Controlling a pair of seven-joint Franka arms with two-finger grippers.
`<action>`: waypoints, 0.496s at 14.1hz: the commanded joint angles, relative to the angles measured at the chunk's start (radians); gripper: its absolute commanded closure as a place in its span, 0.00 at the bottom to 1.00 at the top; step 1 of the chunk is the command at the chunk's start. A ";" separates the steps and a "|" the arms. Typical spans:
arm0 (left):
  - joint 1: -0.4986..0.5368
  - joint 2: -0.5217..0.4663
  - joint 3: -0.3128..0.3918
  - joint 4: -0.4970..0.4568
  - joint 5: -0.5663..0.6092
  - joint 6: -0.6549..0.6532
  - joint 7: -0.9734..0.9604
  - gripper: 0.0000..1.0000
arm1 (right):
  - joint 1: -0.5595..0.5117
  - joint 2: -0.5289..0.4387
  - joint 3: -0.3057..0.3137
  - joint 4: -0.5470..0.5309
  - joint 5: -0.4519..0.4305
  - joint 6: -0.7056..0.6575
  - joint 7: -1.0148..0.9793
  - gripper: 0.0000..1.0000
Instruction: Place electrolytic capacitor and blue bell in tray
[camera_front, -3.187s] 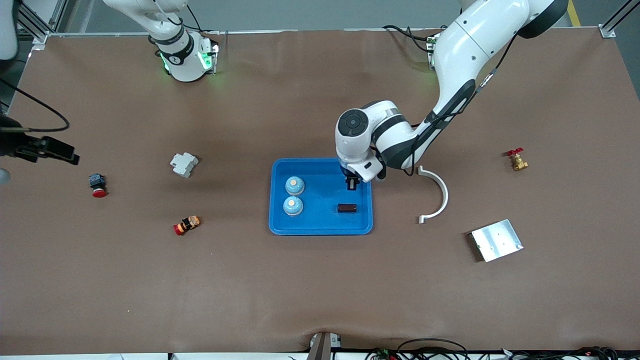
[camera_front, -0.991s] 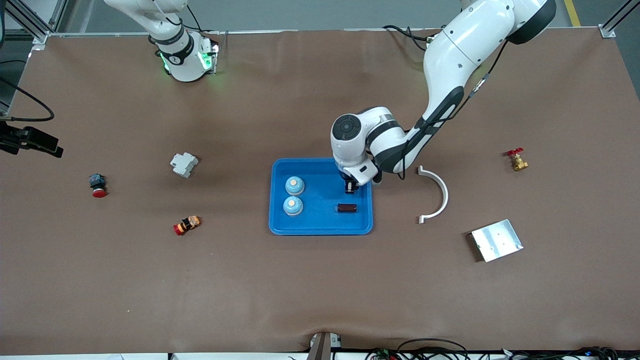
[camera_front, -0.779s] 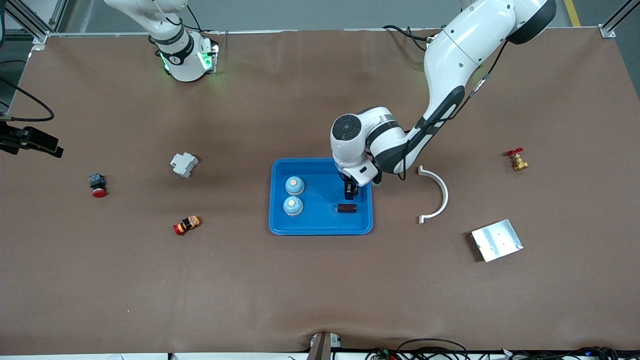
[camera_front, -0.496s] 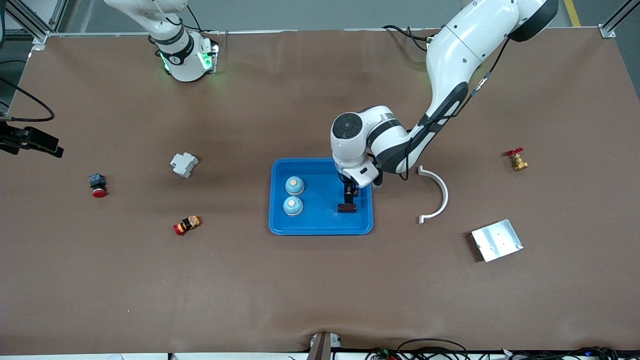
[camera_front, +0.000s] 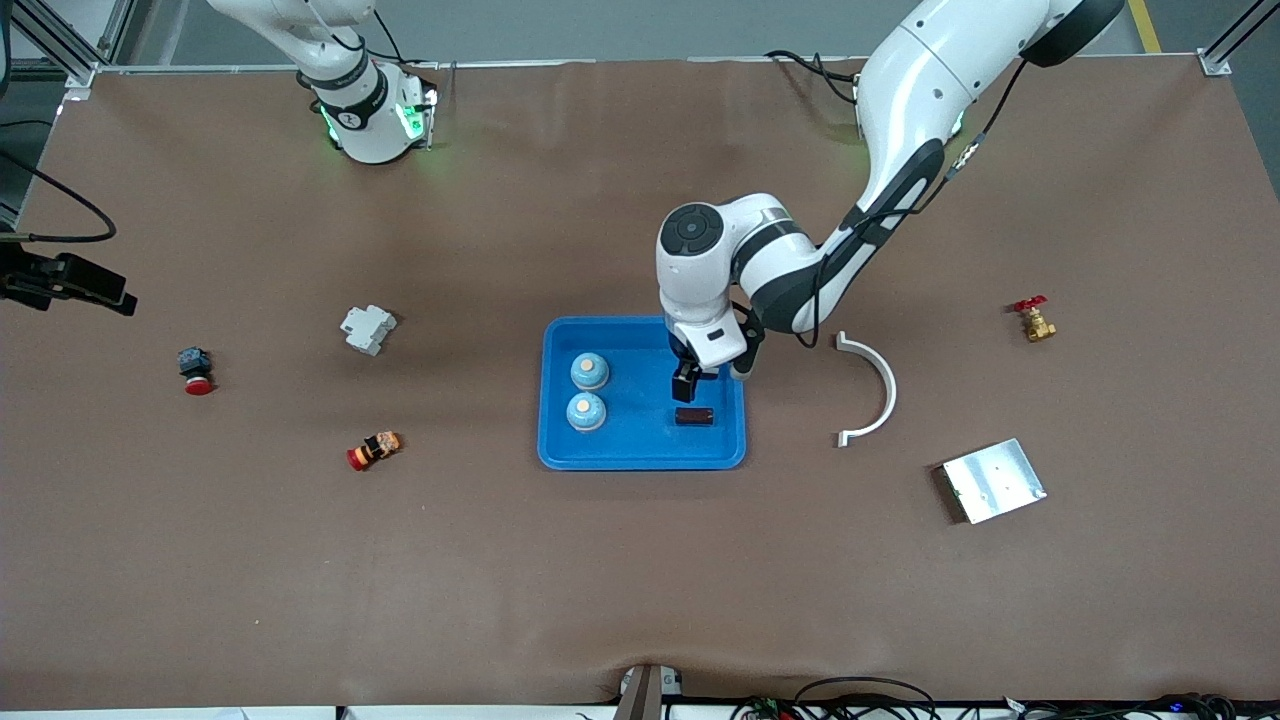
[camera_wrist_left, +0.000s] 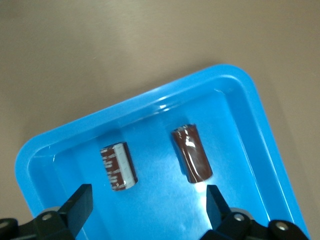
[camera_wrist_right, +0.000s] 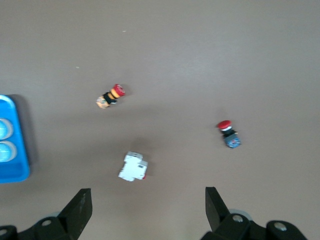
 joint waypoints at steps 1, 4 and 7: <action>0.031 -0.055 -0.021 -0.011 -0.029 -0.024 0.221 0.00 | 0.001 -0.005 0.000 0.000 0.022 -0.004 0.011 0.00; 0.044 -0.115 -0.031 -0.010 -0.044 -0.069 0.461 0.00 | 0.001 -0.011 0.001 0.000 0.018 -0.013 0.011 0.00; 0.047 -0.171 -0.025 -0.008 -0.037 -0.095 0.662 0.00 | 0.003 -0.013 0.006 0.005 -0.016 -0.030 0.011 0.00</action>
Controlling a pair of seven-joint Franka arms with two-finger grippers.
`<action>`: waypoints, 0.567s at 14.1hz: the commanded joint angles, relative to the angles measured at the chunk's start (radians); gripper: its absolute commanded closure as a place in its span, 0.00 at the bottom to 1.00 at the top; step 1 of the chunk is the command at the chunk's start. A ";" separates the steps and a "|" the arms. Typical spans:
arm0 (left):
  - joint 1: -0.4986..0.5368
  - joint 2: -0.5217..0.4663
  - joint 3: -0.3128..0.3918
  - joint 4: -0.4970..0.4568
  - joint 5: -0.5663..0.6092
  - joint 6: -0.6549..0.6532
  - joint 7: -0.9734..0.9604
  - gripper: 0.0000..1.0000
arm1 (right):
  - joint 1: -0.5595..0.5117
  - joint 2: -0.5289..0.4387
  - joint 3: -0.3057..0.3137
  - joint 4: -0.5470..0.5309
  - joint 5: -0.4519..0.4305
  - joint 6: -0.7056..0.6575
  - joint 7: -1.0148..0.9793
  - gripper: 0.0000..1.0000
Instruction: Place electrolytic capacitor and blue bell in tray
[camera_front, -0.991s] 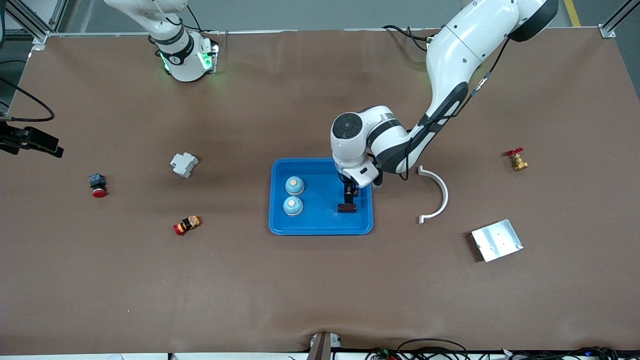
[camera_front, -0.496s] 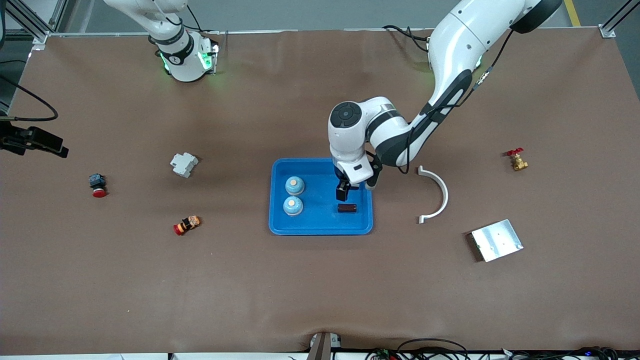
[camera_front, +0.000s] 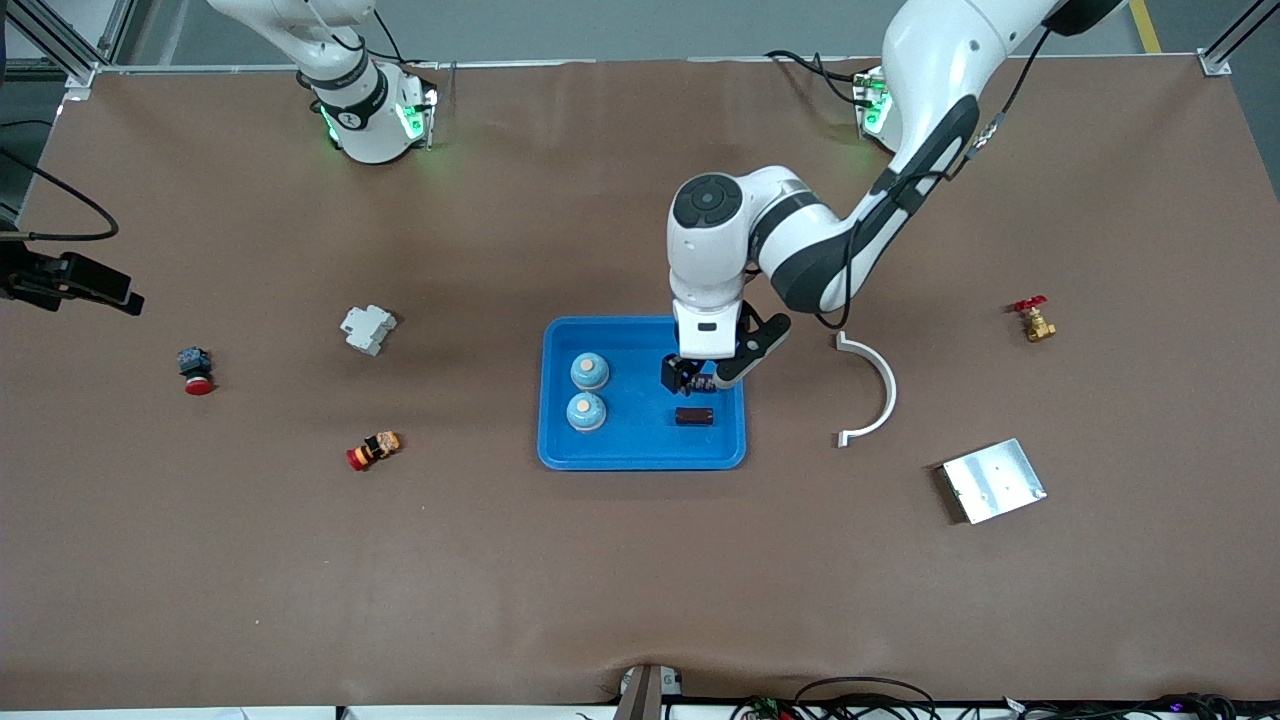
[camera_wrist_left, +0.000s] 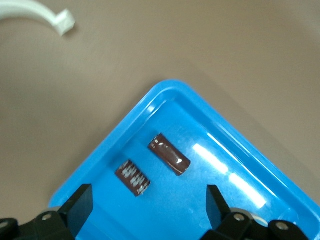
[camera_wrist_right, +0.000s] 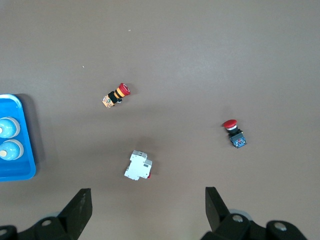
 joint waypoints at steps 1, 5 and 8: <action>0.025 -0.064 -0.003 -0.004 -0.010 -0.039 0.192 0.00 | 0.002 -0.012 0.004 0.003 -0.018 -0.024 0.011 0.00; 0.110 -0.069 -0.009 0.005 -0.019 -0.042 0.461 0.00 | 0.007 -0.012 0.005 0.005 -0.016 -0.033 0.014 0.00; 0.194 -0.089 -0.029 0.007 -0.030 -0.051 0.602 0.00 | 0.019 -0.012 0.004 0.006 -0.016 -0.042 0.063 0.00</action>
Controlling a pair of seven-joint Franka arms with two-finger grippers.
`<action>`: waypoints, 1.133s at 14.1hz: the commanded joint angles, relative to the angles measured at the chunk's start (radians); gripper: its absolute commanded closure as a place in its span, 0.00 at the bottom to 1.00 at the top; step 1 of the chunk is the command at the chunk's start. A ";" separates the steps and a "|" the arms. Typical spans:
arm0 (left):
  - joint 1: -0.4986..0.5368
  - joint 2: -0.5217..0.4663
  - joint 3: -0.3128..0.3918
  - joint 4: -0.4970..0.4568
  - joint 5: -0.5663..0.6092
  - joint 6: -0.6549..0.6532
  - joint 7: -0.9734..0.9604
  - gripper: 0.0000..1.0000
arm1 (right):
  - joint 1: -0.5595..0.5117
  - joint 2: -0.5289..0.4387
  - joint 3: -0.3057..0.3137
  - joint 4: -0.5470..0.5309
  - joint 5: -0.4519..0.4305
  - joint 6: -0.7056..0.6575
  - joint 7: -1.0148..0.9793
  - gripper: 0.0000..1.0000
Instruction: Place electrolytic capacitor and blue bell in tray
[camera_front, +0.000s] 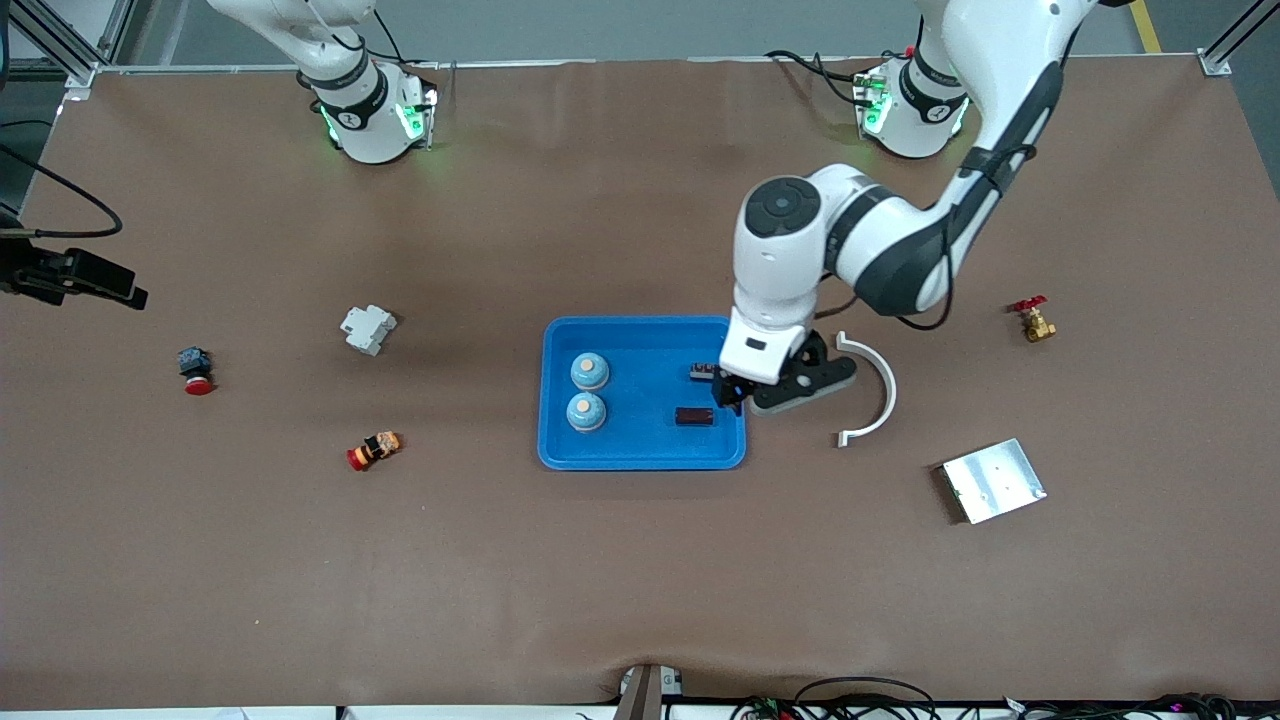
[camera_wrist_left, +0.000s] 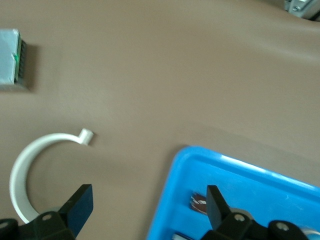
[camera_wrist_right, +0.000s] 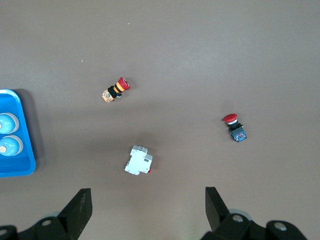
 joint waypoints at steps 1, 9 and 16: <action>0.056 -0.040 -0.028 0.001 -0.027 -0.030 0.126 0.00 | 0.008 -0.011 0.001 0.005 -0.014 -0.019 0.037 0.00; 0.177 -0.054 -0.031 0.033 -0.042 -0.047 0.349 0.00 | 0.010 -0.005 -0.001 0.026 -0.012 -0.021 0.037 0.00; 0.292 -0.056 -0.031 0.081 -0.088 -0.093 0.540 0.00 | 0.010 -0.004 -0.001 0.026 -0.012 -0.024 0.038 0.00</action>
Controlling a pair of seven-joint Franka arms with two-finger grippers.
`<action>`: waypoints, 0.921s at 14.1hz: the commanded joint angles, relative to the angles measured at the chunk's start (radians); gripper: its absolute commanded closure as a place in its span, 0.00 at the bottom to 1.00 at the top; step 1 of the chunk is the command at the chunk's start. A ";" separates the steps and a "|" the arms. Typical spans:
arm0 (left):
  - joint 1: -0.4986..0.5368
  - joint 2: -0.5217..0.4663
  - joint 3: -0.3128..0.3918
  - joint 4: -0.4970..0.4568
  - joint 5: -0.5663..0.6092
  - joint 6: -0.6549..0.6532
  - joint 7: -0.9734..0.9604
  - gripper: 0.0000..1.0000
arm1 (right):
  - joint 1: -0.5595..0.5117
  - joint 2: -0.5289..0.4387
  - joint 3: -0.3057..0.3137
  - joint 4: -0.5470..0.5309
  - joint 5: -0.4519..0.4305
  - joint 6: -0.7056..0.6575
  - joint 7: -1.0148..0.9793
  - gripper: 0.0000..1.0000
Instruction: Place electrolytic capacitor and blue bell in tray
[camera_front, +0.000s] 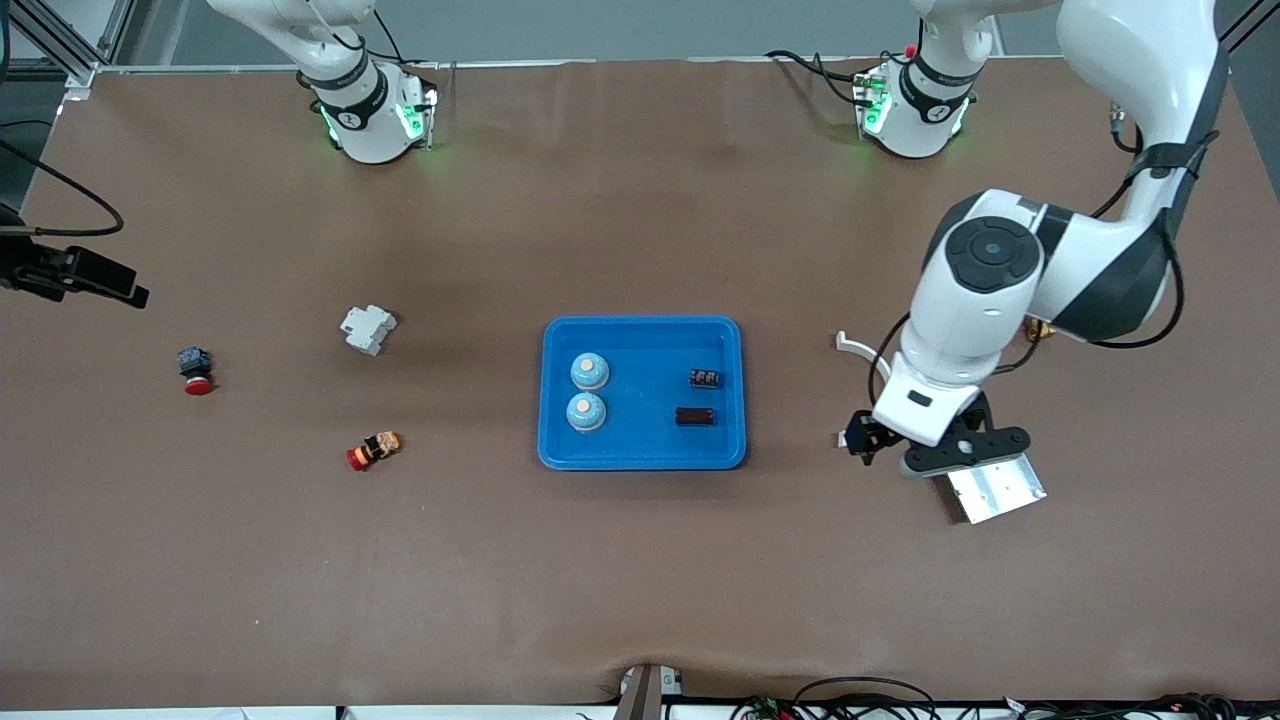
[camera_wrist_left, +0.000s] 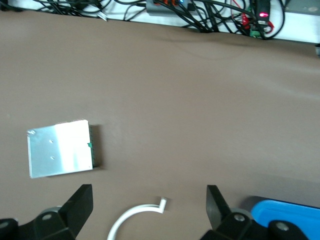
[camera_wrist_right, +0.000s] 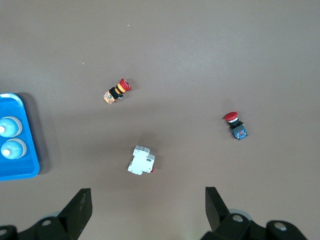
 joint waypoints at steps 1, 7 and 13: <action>0.065 -0.019 -0.019 0.004 -0.018 -0.081 0.123 0.00 | 0.004 -0.003 0.001 0.011 -0.011 -0.014 0.016 0.00; 0.121 -0.059 -0.015 0.004 -0.090 -0.138 0.233 0.00 | -0.001 -0.003 -0.004 0.010 -0.011 -0.016 0.006 0.00; -0.071 -0.206 0.351 0.002 -0.420 -0.218 0.599 0.00 | -0.002 -0.003 -0.004 0.008 -0.011 -0.019 0.006 0.00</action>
